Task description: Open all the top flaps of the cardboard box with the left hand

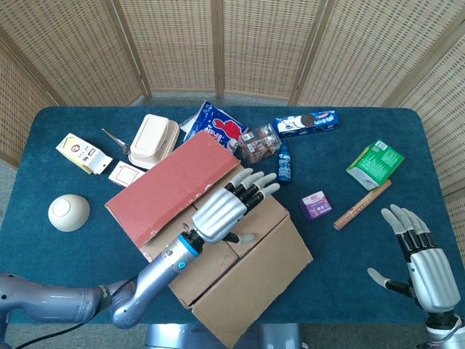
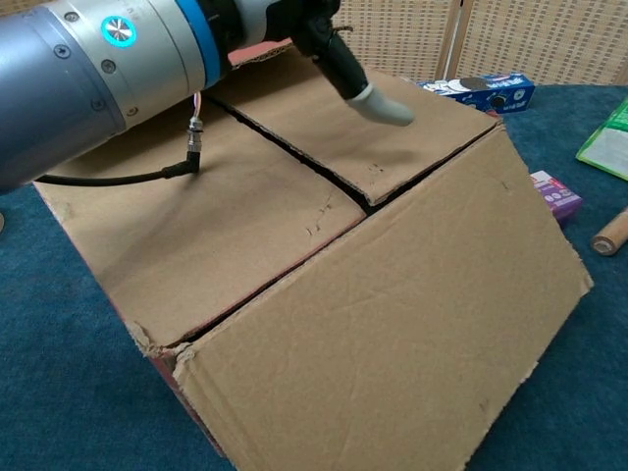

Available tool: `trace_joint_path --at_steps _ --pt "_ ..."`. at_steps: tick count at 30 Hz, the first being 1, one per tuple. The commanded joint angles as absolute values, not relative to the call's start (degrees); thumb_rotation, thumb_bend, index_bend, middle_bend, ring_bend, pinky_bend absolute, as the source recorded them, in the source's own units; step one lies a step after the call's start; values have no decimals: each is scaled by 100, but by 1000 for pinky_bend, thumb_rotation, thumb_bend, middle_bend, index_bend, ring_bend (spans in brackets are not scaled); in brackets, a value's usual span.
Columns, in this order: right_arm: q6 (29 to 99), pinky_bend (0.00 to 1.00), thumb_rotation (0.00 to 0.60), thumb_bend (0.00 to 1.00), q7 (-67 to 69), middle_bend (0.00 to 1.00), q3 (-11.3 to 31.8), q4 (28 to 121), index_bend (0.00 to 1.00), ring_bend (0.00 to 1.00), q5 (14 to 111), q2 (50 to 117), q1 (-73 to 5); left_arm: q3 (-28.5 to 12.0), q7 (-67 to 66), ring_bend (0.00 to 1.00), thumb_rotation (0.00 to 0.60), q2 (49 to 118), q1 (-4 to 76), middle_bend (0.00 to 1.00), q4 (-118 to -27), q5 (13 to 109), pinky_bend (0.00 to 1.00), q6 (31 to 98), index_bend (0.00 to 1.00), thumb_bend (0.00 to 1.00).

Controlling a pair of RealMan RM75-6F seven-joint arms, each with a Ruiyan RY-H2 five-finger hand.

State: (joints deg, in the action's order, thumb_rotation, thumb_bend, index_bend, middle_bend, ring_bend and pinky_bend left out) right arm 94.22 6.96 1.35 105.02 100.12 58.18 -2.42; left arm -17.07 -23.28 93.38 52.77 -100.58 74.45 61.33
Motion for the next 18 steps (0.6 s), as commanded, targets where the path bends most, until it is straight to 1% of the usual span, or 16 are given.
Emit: trace_joint_path --at_steps 1,10,18 --pt "9441 121 600 0 732 0 135 10505 0 0 10012 5804 -234 -1567 -2505 0 600 9124 5264 0 -9953 7478 14 6030 0 6" --pt "9467 121 600 0 830 0 133 10506 0 0 10016 5763 -227 -1421 -2868 0 600 8803 5260 0 -9665 7504 15 5972 0 7" --pt "9464 121 600 0 937 0 141 10503 0 0 9985 5724 -233 -1358 -3285 0 600 8435 5316 0 -9687 7491 17 5861 0 6"
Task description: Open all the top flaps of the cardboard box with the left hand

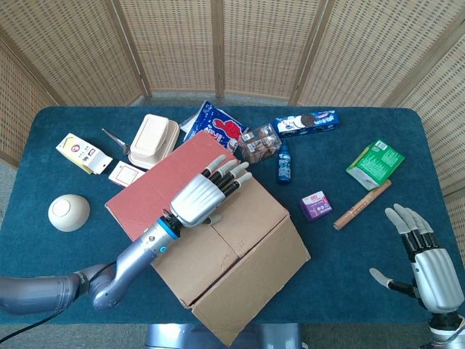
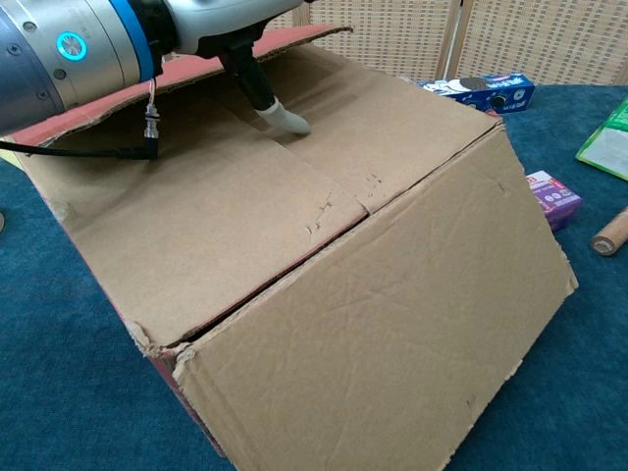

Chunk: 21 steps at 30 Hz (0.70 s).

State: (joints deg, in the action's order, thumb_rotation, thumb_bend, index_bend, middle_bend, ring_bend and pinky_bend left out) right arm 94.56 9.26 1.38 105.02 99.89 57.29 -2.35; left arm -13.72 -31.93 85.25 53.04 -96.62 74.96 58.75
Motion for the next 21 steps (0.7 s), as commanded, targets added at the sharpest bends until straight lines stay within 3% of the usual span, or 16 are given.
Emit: trace_joint_path --at_steps 1,21 --pt "9472 120 600 0 953 0 144 10504 0 0 9981 5717 -231 -1353 -3346 0 600 8370 5312 0 -9713 7484 17 5863 0 7" --pt "9550 120 600 0 1169 0 122 10528 0 0 10043 5638 -204 -1434 -4024 0 600 6767 5039 0 -10701 7172 22 6104 0 6"
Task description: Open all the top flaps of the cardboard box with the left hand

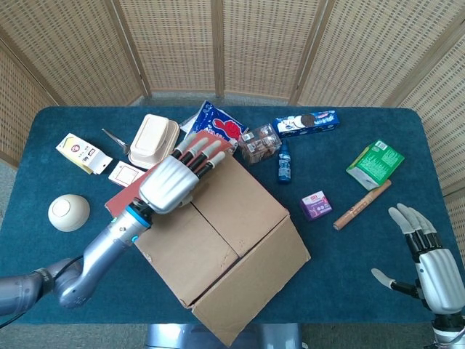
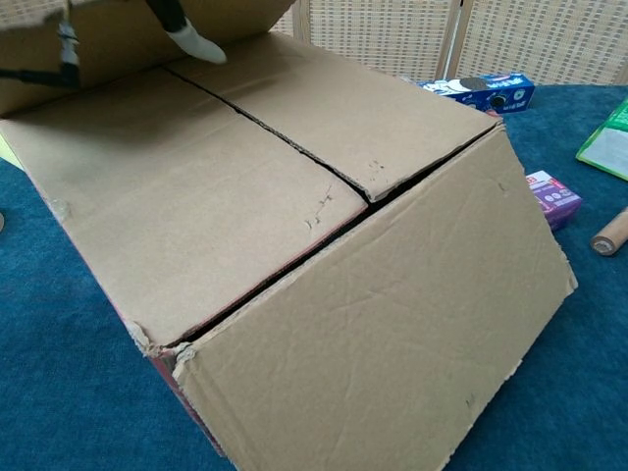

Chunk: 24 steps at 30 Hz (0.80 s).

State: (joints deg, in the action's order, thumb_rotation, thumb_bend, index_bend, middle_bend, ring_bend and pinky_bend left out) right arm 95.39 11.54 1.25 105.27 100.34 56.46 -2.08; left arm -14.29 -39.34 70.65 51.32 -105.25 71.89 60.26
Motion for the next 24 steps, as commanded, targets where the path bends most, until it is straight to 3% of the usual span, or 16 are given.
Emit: trace_joint_path --at_steps 1,14,24 --pt "9559 121 600 0 1179 0 122 10529 0 0 10047 5634 -201 -1429 -4032 0 600 6671 5005 0 -10739 7172 23 6127 0 6" --pt "9606 121 600 0 1195 0 84 10554 0 0 10165 5617 -182 -1361 -3456 0 600 5460 4397 0 -10888 7202 25 6464 0 7" --pt "9597 121 600 0 1143 0 61 10566 0 0 10206 5631 -176 -1146 -2816 0 600 5523 4096 0 -9956 7160 26 6420 0 7"
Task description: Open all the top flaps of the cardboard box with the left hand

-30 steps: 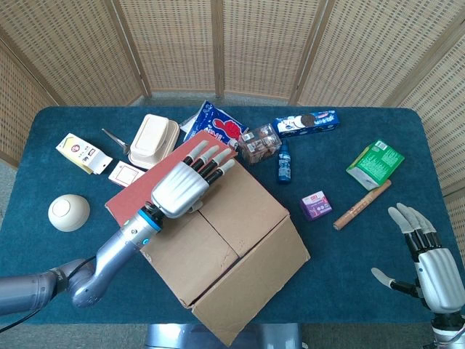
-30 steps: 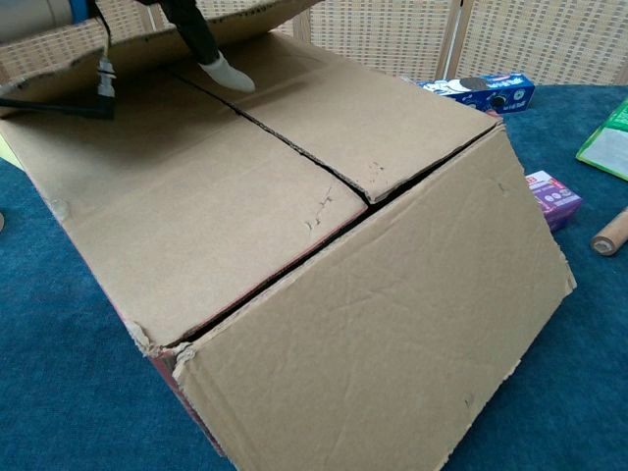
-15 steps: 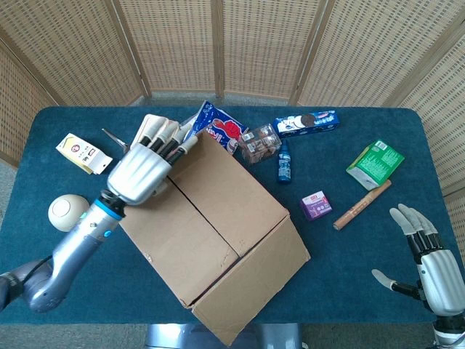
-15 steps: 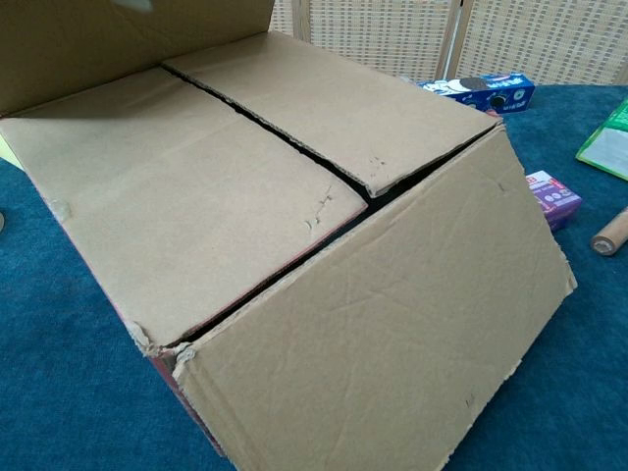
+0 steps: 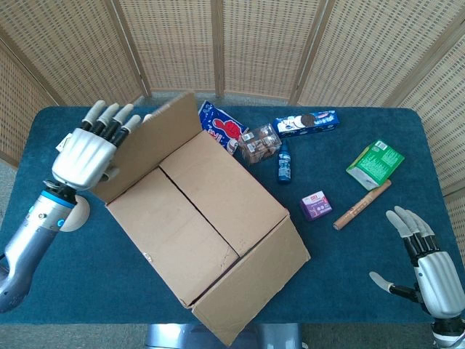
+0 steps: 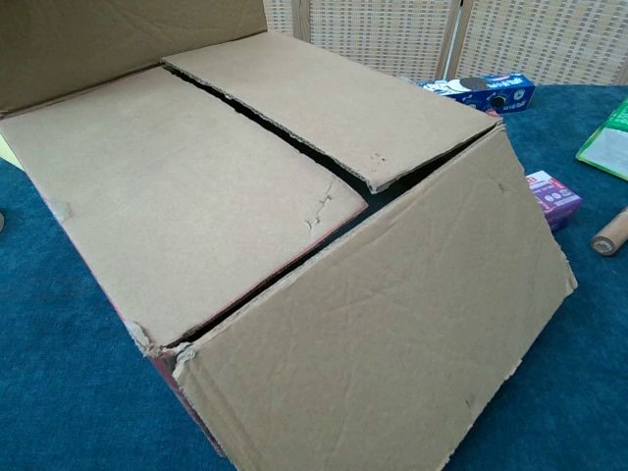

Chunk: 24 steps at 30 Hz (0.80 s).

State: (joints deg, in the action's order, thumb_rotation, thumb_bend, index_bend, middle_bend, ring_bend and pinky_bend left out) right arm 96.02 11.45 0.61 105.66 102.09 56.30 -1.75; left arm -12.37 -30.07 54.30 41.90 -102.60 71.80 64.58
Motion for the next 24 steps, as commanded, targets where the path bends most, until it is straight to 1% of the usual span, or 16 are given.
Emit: trace_joint_path --at_steps 1,6,14,18,24 --pt "9592 121 600 0 1140 0 61 10565 0 0 10202 5632 -178 -1137 -2767 0 600 5549 4080 0 -9886 7158 26 6421 0 7" --pt "9488 121 600 0 1075 0 54 10567 0 0 10180 5662 -218 -1044 -2352 0 600 5541 3855 0 -9304 7231 29 6525 0 6" --pt "9500 121 600 0 1040 0 26 10585 0 0 10232 5665 -207 -925 -1823 0 600 5750 3680 0 -8787 7293 35 6449 0 6" --pt "9484 121 600 0 1027 0 22 10587 0 0 10234 5673 -214 -933 -1514 0 600 5795 3651 0 -8825 7548 41 6554 0 6" --pt "9445 121 600 0 991 0 6 10597 0 0 10256 5691 -230 -993 -1211 0 600 5818 3710 0 -9271 7763 43 6541 0 6"
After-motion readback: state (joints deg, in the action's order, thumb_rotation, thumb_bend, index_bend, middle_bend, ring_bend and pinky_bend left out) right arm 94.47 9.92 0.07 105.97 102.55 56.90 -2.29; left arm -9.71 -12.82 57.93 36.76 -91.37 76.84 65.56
